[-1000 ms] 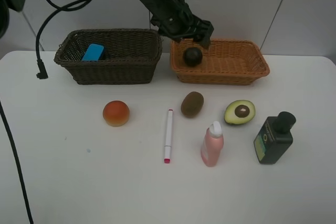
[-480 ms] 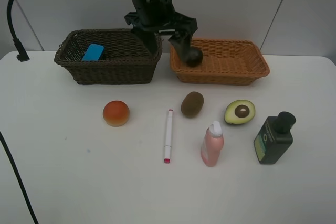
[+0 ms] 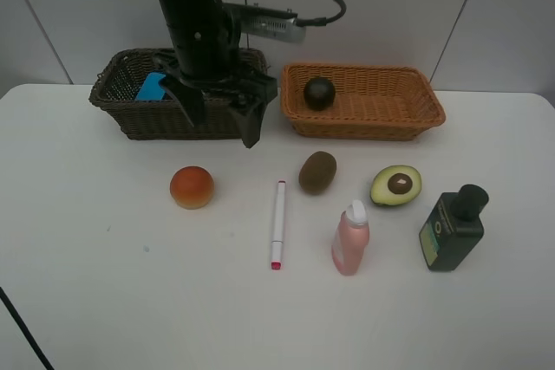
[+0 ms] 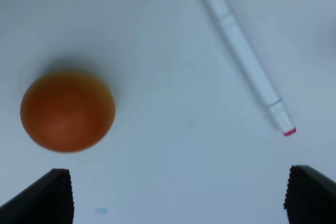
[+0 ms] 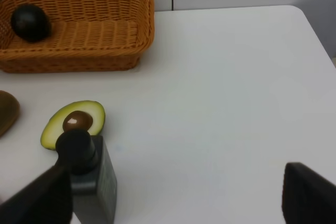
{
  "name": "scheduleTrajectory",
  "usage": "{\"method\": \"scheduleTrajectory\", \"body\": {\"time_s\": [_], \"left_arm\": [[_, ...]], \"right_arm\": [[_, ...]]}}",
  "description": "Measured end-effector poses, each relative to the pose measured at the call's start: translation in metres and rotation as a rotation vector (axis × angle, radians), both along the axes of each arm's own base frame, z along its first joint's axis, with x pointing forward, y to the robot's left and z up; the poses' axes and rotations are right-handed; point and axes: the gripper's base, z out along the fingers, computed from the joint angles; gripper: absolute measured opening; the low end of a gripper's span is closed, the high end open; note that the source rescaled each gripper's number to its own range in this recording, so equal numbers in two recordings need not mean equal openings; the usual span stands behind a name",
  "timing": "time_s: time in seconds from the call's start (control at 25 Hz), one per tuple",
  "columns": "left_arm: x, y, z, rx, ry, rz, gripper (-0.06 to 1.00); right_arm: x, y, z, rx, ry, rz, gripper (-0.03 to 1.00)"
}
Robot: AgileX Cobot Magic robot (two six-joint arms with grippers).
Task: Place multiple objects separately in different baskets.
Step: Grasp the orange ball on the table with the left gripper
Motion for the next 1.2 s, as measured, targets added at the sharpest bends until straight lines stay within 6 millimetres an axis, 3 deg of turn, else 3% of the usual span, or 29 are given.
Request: {"method": "scheduleTrajectory", "body": {"time_s": [0.32,0.48,0.68,0.96,1.2], "left_arm": [[-0.040,0.038,-0.011,0.144,0.042,0.003,1.00],[-0.049,0.047,-0.018,0.191,0.056,0.023,1.00],[-0.045,0.057,-0.019,0.211,0.053,0.115,1.00],[-0.023,0.090,-0.019,0.198,0.035,0.240,1.00],[-0.020,0.088,-0.019,0.144,0.016,0.234,1.00]], "right_arm": [[0.000,0.000,0.000,0.000,0.000,0.000,1.00],[0.000,0.000,0.000,0.000,0.000,0.000,1.00],[0.000,0.000,0.000,0.000,0.000,0.000,1.00],[0.000,0.000,0.000,0.000,0.000,0.000,1.00],[0.000,0.000,0.000,0.000,0.000,0.000,1.00]]}}
